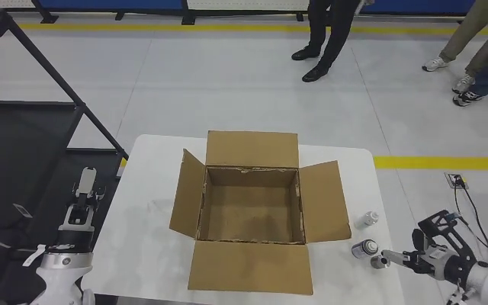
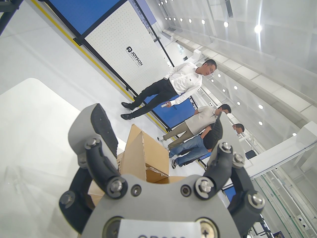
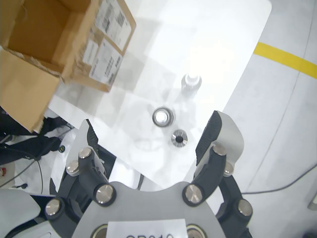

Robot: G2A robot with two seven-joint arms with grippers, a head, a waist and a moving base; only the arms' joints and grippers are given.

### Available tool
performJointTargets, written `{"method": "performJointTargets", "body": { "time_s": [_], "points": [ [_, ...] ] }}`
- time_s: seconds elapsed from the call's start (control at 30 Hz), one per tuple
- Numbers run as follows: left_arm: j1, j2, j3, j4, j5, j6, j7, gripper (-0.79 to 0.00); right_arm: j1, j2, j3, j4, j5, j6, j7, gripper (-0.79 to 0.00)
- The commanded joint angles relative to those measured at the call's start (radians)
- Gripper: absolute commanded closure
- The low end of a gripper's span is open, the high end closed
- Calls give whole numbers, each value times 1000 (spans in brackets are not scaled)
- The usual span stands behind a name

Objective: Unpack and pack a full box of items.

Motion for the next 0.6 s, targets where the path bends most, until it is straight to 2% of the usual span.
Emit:
{"method": "performJointTargets", "body": {
  "time_s": [0.0,0.33,0.43,0.57],
  "points": [
    [0,0,0,0,0,0,0,-785,-20,0,2,-5,-12,-7,3,-785],
    [0,0,0,0,0,0,0,-785,-20,0,2,-5,-12,-7,3,-785],
    [0,0,0,0,0,0,0,-785,-22,4,-29,-2,-54,-52,-6,-785],
    [0,0,0,0,0,0,0,-785,2,12,-74,81,-117,-120,-20,-785]
  ]
}}
